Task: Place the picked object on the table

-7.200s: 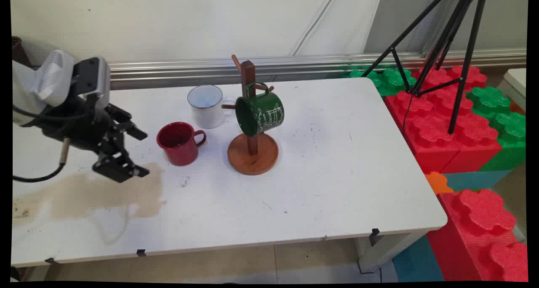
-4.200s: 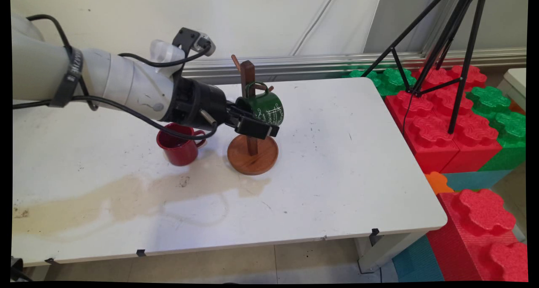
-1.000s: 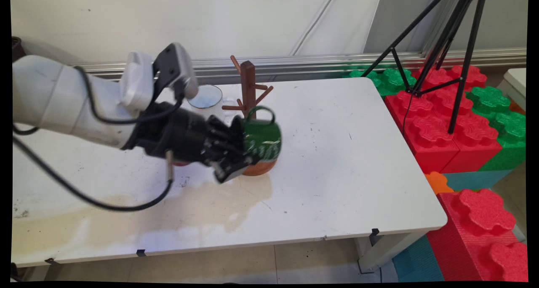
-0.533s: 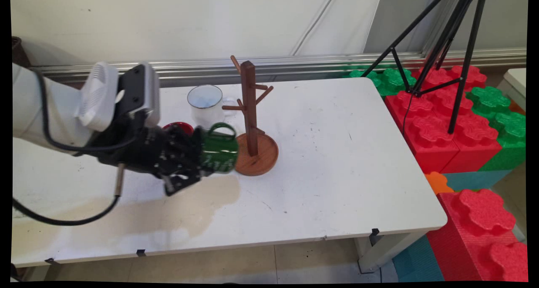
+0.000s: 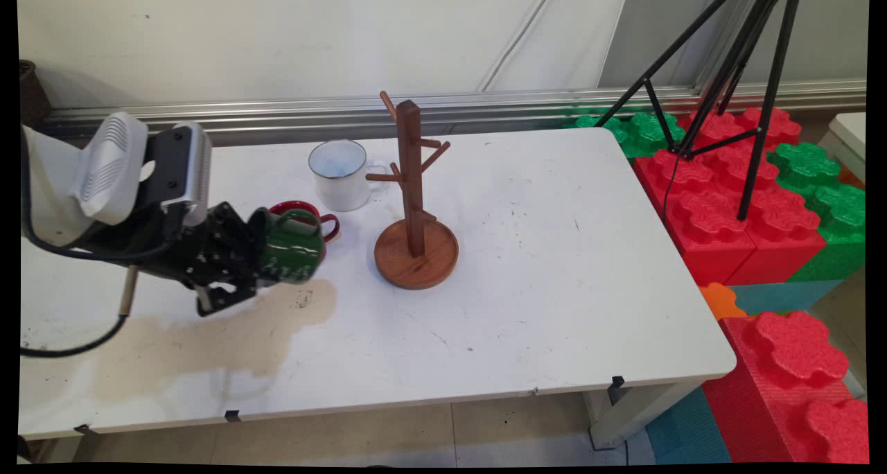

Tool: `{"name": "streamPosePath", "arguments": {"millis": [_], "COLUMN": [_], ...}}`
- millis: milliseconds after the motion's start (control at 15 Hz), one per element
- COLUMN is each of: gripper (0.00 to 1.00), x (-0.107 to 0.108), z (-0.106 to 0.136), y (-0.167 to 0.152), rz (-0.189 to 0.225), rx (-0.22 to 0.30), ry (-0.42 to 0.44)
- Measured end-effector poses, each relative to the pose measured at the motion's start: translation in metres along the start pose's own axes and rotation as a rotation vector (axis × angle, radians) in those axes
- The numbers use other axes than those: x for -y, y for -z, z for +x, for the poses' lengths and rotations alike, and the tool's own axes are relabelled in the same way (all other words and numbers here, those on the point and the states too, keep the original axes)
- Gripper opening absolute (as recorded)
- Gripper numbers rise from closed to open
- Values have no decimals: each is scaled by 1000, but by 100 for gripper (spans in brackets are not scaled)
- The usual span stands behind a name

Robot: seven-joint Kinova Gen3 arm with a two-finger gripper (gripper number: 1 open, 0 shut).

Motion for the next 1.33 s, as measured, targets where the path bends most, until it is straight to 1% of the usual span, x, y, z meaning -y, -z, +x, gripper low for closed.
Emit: {"name": "streamPosePath", "arguments": {"millis": [67, 200, 267, 400, 533, 667, 933, 1333], "gripper": [0, 0, 0, 0, 0, 0, 0, 0], "x": [4, 13, 15, 22, 25, 26, 27, 29], "z": [-5, -19, -23, -35, -48, -59, -71, -80], "y": [0, -2, -3, -7, -11, -15, -25, -50], "rz": [6, 19, 22, 28, 24, 17, 12, -6], "rx": [21, 80, 98, 160, 227, 280, 342, 413], "ry": [-10, -28, -30, -38, -42, -45, -49, -40]}}
